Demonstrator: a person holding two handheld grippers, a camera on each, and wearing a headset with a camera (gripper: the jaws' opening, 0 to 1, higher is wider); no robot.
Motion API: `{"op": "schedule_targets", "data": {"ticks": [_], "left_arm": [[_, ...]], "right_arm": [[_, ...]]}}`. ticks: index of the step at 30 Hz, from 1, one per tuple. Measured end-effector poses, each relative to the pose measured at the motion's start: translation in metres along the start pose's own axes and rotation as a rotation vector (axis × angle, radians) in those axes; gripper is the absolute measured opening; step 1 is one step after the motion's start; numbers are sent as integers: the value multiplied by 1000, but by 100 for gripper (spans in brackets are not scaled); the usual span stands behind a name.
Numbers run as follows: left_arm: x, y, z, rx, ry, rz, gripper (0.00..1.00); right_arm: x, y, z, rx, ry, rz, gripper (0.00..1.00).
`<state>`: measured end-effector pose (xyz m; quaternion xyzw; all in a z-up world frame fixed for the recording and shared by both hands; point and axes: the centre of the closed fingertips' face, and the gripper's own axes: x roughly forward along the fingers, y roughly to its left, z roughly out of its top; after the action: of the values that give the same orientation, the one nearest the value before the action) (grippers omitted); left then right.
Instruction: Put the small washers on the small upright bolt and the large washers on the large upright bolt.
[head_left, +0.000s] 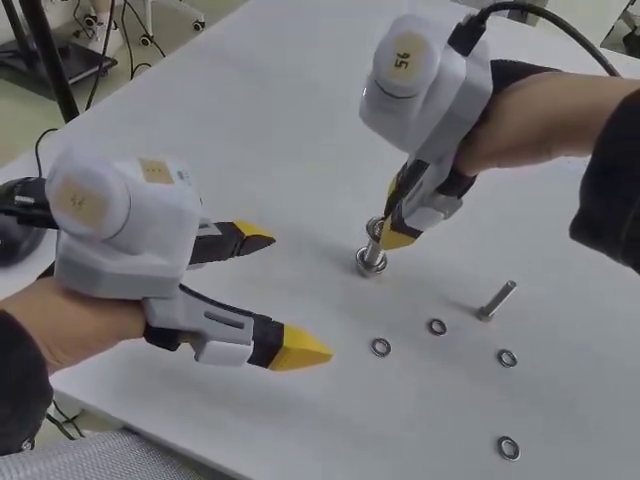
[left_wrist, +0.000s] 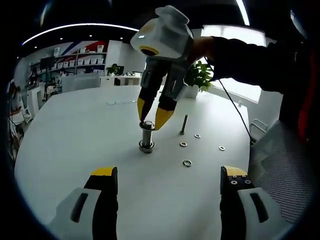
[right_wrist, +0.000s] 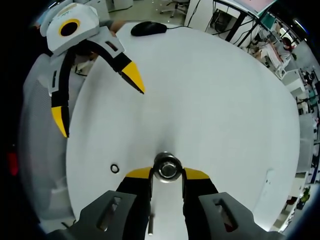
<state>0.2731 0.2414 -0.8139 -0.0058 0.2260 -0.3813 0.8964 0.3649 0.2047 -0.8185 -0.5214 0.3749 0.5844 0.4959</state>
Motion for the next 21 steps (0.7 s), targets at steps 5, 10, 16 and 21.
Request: {"op": "schedule_targets", "data": {"ticks": [5,10,16,21], "left_arm": [[0,0,-1,-4,0,1,84],[-1,1,-2,-7,4,2,84],[-1,2,-3,-9,7,5,84],[-2,2,-5,-12,8,7,84]], "right_arm": [[8,0,-1,-1,9,10,23],[15,1,-3,6,23,23,23],[26,1,-5,7,33,33,23],[32,2,-3,12,32,39,23]]}}
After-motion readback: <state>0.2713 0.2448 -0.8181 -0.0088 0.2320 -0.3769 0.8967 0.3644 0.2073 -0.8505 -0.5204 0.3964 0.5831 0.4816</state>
